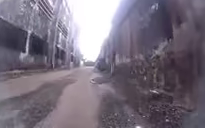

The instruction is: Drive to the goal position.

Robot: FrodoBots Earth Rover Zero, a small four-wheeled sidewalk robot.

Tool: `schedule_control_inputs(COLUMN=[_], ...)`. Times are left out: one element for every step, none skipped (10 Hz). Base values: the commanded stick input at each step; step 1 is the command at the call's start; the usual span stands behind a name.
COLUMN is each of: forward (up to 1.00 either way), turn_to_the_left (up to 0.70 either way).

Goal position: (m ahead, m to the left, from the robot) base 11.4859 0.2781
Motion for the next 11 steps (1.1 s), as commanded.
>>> schedule_control_inputs(forward=[0.70, 0.70, 0.70, 0.70, 0.70, 0.70, 0.70, 0.70, 0.70, 0.70, 0.70], turn_to_the_left=[0.00, 0.00, 0.00, 0.00, 0.04, 0.24, 0.31, 0.23, 0.00, 0.00, 0.00])
